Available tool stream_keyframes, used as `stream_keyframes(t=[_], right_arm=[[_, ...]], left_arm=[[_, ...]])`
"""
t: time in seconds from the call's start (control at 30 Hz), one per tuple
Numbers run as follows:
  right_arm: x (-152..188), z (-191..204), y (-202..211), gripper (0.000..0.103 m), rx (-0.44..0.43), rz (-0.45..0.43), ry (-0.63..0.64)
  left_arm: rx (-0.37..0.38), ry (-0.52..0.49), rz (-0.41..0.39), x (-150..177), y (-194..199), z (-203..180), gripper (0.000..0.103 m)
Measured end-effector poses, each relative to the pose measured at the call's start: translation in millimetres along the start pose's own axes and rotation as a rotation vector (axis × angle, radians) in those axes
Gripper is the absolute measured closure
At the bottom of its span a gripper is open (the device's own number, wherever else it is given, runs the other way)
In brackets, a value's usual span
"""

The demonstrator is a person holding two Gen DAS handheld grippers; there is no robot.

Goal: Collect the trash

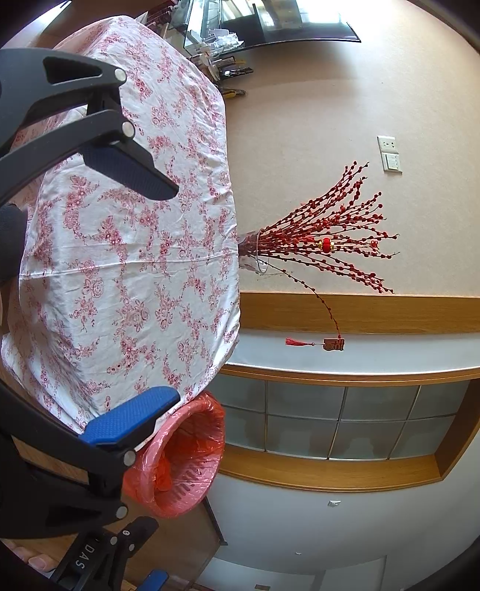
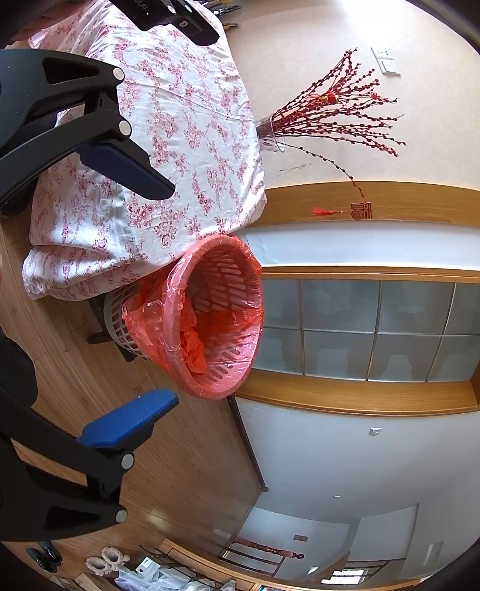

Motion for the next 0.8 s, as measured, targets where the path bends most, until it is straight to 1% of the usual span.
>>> stream_keyframes(t=[0.8], right_arm=[[0.3,0.5,-0.6,0.002,-0.001,0.001,0.0]], left_arm=[[-0.005,0.004,0.003,2.6,-0.6,0.9,0.004]])
Point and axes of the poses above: each gripper's, at about its wrist camera, not at the fingertips, and y roughly against the way its jaws point, z to its left, x to its underside, the point moved 7 cm from there along -y, roughly the way its jaws point, and after that the axes turned 15 degrees about y, right-handed, at the moved point
